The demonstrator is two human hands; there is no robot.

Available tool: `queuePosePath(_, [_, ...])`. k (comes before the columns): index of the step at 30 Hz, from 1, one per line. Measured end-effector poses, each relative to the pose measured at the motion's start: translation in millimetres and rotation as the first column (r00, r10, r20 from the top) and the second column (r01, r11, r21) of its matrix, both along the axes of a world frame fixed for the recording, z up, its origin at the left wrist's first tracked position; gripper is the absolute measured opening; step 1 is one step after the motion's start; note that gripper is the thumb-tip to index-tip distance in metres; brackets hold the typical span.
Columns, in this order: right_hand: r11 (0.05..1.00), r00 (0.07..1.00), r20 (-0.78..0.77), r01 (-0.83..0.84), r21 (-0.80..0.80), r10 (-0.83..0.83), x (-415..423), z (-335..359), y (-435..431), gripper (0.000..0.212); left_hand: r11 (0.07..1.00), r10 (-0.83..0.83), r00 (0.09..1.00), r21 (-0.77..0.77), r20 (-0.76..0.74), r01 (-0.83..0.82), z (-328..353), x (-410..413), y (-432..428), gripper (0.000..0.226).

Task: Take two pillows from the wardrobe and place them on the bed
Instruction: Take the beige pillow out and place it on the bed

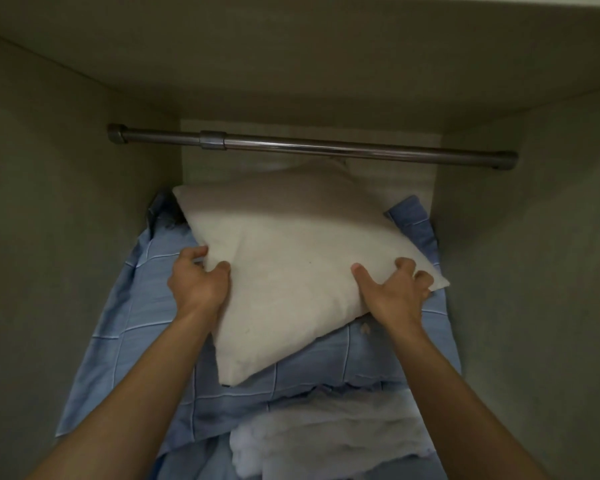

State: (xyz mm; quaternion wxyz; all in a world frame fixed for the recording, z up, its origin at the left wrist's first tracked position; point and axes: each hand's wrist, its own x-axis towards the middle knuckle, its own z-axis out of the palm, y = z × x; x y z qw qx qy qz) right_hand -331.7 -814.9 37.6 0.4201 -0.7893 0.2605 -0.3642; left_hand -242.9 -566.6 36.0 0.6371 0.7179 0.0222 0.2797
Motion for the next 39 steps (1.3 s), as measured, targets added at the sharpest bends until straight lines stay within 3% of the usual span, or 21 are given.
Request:
queuePosePath(5, [0.950,0.997,0.058,-0.068,0.306,0.052,-2,-7,-17,0.126,0.998,-0.026,1.000,-0.057,0.002,0.026,-5,-9,-3,0.050])
queuePosePath(7, [0.877,0.985,0.154,-0.144,0.459,0.081,1,-10,-19,0.127,0.997,-0.060,0.998,-0.057,-0.035,0.058,-5,-10,-3,0.059])
queuePosePath(10, [0.807,0.960,0.263,-0.227,0.545,0.093,7,-15,-15,0.117,0.995,-0.096,0.995,-0.011,-0.018,0.096,-3,-14,-5,0.049])
queuePosePath(14, [0.813,0.943,0.324,-0.246,0.528,0.075,10,-19,-23,0.109,0.973,-0.198,0.979,-0.130,-0.041,0.191,-2,-19,-10,0.040])
queuePosePath(19, [0.844,0.916,0.390,-0.280,0.457,0.093,-2,-29,-37,0.098,0.857,-0.429,0.903,-0.322,-0.015,0.402,-5,-35,-9,0.041])
queuePosePath(26, [0.864,0.868,0.475,-0.346,0.365,0.147,-27,-33,-25,0.062,0.843,-0.481,0.874,-0.236,0.073,0.484,-12,-51,-4,0.050])
queuePosePath(33, [0.913,0.848,0.522,-0.285,0.292,0.097,-65,-38,16,0.060,0.806,-0.542,0.834,-0.220,0.103,0.550,-26,-59,23,0.051])
queuePosePath(39, [0.964,0.853,0.518,-0.078,0.256,-0.068,-119,-47,57,0.064,0.745,-0.626,0.765,-0.171,0.153,0.645,-40,-71,48,0.049])
